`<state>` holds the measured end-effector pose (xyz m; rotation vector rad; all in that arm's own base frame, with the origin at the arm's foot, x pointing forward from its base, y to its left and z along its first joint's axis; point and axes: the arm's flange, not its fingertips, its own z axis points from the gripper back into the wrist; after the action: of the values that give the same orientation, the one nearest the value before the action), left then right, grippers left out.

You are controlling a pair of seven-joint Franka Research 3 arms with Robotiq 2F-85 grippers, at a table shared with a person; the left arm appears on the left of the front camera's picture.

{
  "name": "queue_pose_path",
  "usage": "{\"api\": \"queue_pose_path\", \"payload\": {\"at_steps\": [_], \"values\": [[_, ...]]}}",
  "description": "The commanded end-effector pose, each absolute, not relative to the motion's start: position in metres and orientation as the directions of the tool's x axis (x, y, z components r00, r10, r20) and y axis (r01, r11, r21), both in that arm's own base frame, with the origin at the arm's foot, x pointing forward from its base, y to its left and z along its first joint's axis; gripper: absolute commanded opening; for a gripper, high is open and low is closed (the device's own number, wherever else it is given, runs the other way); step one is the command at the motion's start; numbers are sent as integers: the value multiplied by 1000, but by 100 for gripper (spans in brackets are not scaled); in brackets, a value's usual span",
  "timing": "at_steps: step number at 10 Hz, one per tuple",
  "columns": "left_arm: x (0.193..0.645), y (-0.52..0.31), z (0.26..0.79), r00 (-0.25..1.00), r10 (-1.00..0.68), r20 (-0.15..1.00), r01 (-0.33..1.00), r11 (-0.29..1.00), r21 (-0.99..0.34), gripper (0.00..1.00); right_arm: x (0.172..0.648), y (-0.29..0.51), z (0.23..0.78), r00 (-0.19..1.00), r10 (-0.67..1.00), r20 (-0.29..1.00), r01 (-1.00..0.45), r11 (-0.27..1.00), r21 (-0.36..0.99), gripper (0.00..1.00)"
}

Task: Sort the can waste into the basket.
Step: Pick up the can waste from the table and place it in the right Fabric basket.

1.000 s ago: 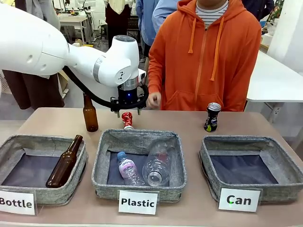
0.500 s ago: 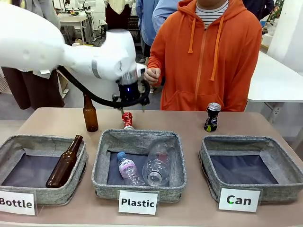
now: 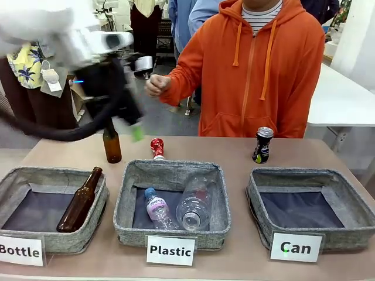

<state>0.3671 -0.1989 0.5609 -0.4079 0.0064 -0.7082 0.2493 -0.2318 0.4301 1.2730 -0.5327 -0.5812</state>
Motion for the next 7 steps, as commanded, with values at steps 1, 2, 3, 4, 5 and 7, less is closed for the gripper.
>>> {"api": "queue_pose_path", "payload": {"at_steps": [1,2,3,4,5,7], "values": [[303,-91,568,695,-687,212,704,589,-397,100,252,-232,433,736,-674,60,82,176,981,100],[302,-65,578,713,-660,236,683,578,-447,100,252,-232,433,736,-674,60,82,176,981,100],[309,-30,582,731,-630,264,660,552,-509,100,252,-232,433,736,-674,60,82,176,981,100],[311,6,589,734,-606,308,649,490,-583,100,252,-232,433,736,-674,60,82,176,981,100],[316,47,588,741,-555,377,635,396,-664,100,252,-232,433,736,-674,60,82,176,981,100],[327,103,567,731,-445,517,637,176,-750,100,252,-232,433,736,-674,60,82,176,981,100]]}}
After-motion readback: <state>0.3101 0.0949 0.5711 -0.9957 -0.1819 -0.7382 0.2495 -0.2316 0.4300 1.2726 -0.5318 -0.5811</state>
